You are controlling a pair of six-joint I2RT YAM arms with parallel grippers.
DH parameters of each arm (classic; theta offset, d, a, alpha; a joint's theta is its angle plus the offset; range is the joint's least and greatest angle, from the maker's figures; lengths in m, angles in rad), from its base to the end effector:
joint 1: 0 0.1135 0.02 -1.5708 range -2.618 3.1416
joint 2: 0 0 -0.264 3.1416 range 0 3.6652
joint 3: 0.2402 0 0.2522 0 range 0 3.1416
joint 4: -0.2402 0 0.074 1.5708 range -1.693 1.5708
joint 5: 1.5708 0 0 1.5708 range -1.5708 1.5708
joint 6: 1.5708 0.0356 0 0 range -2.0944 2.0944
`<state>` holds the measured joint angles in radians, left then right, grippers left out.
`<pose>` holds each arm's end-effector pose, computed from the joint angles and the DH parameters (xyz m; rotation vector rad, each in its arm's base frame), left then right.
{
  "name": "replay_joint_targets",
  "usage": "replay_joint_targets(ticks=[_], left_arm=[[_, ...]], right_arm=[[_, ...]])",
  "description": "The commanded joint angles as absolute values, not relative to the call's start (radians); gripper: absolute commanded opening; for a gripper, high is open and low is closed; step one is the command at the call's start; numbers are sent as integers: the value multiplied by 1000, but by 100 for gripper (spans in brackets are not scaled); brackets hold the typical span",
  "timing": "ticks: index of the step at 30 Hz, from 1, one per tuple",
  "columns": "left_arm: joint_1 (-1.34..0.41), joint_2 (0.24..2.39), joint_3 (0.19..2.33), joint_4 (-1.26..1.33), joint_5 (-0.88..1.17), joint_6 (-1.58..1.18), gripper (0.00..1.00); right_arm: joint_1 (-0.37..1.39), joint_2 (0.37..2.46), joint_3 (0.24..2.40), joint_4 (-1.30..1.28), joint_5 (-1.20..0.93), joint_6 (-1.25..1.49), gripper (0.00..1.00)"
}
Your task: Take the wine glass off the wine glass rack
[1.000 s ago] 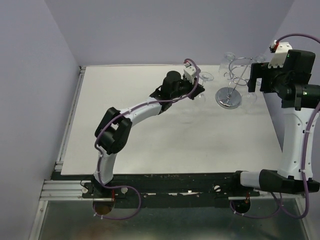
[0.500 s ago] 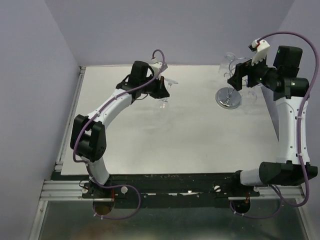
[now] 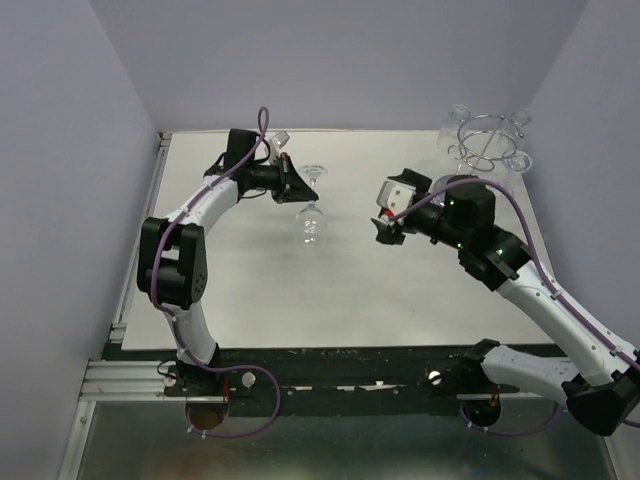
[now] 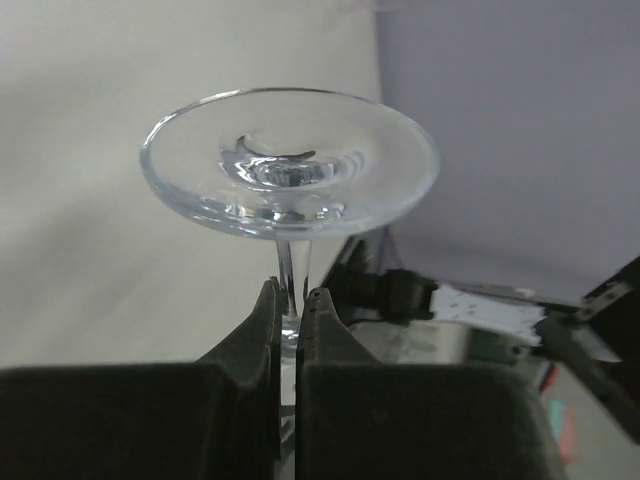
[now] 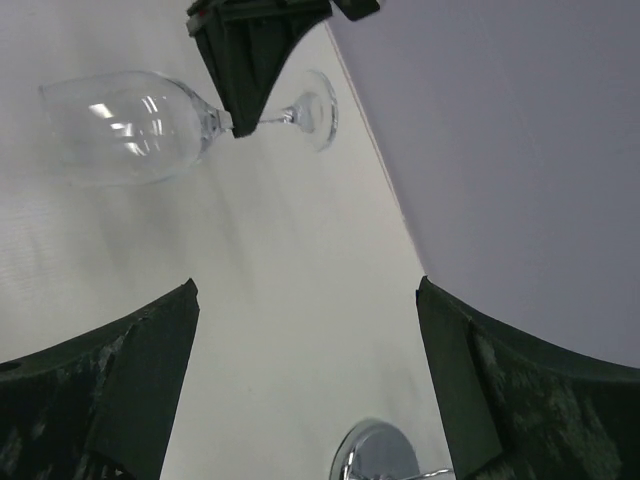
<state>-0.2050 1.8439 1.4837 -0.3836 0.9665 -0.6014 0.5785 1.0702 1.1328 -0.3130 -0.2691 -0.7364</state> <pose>0.3964 -0.1123 0.2737 0.0668 2.3759 -1.5168 0.1949 0.1386 0.3935 -1.2525 1.3121 0.1330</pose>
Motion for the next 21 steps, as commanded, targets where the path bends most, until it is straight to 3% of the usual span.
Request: replay_joint_targets(ticks=[1,4,6,10,13,21], left_arm=[[-229,1807,1146,445,1307,-1526,0],[-229,1792,1092,307,1311,-1476,0],[-227,1786,1046,376,1338,-1557,0],[-222,1744,1040,169,1312,-1523,0],[-222,1712,1028,69,1298,-1493,0],[-219,1666,960,-84,1253,-1448,0]], right_arm=[[675,1029,1048,-208,-155,-933,94],[727,1029,1036,-282,-198,-1058,100],[773,988,938,-183,-209,-1173,100],[908,936,772,-78,-224,-1330,100],[998,939,756,-112,-227,-1330,100],[1114,1026,745,89,-140,-1241,100]])
